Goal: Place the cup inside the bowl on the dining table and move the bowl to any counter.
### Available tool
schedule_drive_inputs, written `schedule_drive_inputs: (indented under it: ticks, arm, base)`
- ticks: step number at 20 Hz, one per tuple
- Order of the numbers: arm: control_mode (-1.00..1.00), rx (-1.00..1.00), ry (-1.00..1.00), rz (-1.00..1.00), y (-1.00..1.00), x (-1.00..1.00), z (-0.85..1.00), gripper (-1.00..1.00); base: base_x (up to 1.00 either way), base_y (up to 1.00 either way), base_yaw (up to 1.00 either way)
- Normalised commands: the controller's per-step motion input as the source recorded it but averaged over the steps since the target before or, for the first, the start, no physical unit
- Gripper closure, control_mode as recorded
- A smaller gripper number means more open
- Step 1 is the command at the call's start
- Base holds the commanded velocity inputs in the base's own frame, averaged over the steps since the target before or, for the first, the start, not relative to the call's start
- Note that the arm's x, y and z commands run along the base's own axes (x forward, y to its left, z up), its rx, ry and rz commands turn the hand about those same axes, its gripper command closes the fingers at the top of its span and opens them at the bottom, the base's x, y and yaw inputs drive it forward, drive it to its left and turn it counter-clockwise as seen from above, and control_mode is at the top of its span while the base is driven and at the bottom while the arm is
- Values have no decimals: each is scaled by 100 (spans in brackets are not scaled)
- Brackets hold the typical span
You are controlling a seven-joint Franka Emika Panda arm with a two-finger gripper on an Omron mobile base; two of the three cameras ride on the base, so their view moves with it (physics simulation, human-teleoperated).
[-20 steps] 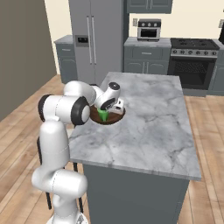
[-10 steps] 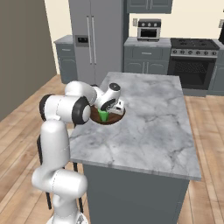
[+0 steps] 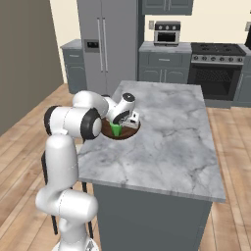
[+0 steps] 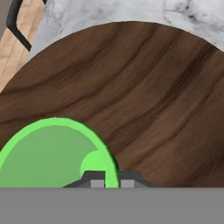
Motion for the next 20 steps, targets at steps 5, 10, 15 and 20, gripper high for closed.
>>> schedule_drive_inputs:
  ticks: [5,10,15,20]
  arm:
    - [-100,0,0,0,0,0,0,-100]
    - [-100,0,0,0,0,0,0,-100]
    - [-100,0,0,0,0,0,0,-100]
    - [-100,0,0,0,0,0,15,-100]
  base:
    - [0,0,0]
    - [0,0,0]
    - [0,0,0]
    - [0,0,0]
